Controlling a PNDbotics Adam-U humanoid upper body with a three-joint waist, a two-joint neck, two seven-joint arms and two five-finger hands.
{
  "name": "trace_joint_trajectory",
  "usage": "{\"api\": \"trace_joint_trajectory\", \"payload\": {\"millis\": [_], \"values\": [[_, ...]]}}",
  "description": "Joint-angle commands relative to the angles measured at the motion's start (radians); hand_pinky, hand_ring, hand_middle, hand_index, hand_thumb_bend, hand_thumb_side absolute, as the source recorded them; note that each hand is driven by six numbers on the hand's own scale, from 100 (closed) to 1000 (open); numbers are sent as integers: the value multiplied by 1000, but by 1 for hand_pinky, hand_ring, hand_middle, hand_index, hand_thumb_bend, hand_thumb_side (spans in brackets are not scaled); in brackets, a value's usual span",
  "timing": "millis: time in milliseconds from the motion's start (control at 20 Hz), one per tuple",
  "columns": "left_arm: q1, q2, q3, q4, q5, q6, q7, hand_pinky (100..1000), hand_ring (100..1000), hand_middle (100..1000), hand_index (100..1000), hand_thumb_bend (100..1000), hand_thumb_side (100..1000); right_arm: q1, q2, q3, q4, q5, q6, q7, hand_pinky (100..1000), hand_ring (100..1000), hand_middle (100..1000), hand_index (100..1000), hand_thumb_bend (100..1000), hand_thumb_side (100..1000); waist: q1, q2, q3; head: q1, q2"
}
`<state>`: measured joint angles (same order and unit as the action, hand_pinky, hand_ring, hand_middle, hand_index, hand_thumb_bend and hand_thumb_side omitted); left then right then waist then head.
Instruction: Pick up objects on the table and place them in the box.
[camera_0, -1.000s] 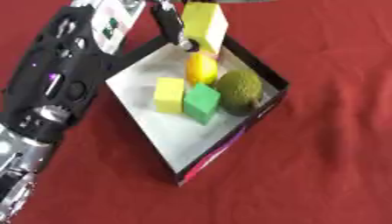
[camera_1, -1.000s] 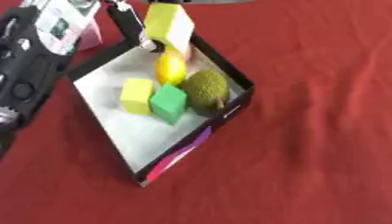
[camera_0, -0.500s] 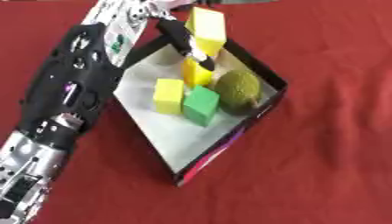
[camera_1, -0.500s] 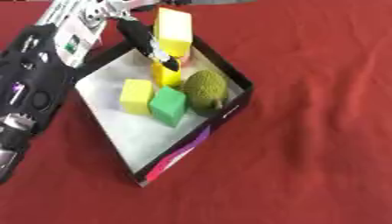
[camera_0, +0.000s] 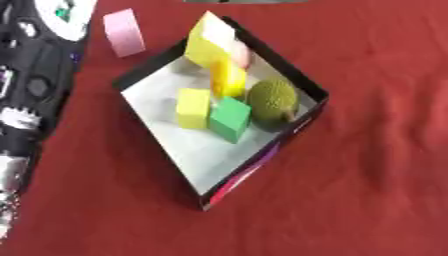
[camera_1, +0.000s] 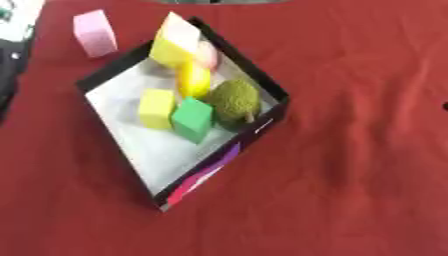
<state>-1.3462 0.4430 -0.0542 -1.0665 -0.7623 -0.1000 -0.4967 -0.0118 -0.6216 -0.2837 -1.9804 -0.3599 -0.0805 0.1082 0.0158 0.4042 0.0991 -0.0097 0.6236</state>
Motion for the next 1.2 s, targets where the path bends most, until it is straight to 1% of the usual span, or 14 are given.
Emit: {"api": "trace_joint_trajectory", "payload": {"millis": [50,100,150,300,400,550,650,750,900,1050,1200], "values": [[-13,82,27,40,0,29,-31,858,858,795,882,524,611,1,-25,-15,-20,6,-7,-5,941,659,632,876,100,524,-7,-33,1,-8,1],[-11,92,33,58,-11,30,-46,860,861,798,883,531,601,2,-25,-15,-20,6,-9,-5,941,659,632,876,100,525,-9,-32,2,-9,0],[-10,103,38,76,-25,28,-61,873,876,814,892,570,579,3,-24,-14,-20,8,-10,-4,941,658,631,875,100,525,-10,-32,3,-11,-2],[-7,126,55,123,-67,15,-105,878,882,815,889,596,580,6,-20,-15,-20,14,-12,-5,941,658,632,876,100,525,-14,-29,5,-15,-10],[-4,134,66,150,-78,4,-131,883,886,812,882,627,566,5,-18,-13,-20,18,-13,-5,941,658,632,875,100,525,-16,-27,5,-14,-20],[-5,145,78,183,-87,-12,-160,896,895,792,863,670,571,5,-13,-12,-20,23,-13,-3,940,658,632,876,100,522,-18,-23,2,-12,-37],[-8,141,89,201,-78,-26,-181,900,897,766,854,631,599,3,-11,-11,-20,27,-13,-3,940,658,632,876,100,521,-19,-20,-2,-8,-43],[-12,141,94,219,-62,-40,-209,910,907,773,855,651,602,2,-10,-10,-20,29,-14,-3,940,658,632,875,100,519,-19,-18,-6,-5,-49],[-19,138,88,232,-82,-56,-240,913,916,781,857,663,592,1,-9,-7,-20,35,-14,-2,940,656,631,875,100,516,-19,-14,-10,-3,-58],[-27,129,81,240,-105,-78,-269,922,932,792,863,646,548,-3,-8,-3,-20,40,-10,0,940,656,631,875,100,514,-17,-10,-15,-2,-65],[-34,129,79,246,-114,-95,-305,932,942,796,880,664,573,-5,-8,1,-20,46,-9,2,940,656,631,875,100,510,-14,-7,-21,-2,-67]]}}
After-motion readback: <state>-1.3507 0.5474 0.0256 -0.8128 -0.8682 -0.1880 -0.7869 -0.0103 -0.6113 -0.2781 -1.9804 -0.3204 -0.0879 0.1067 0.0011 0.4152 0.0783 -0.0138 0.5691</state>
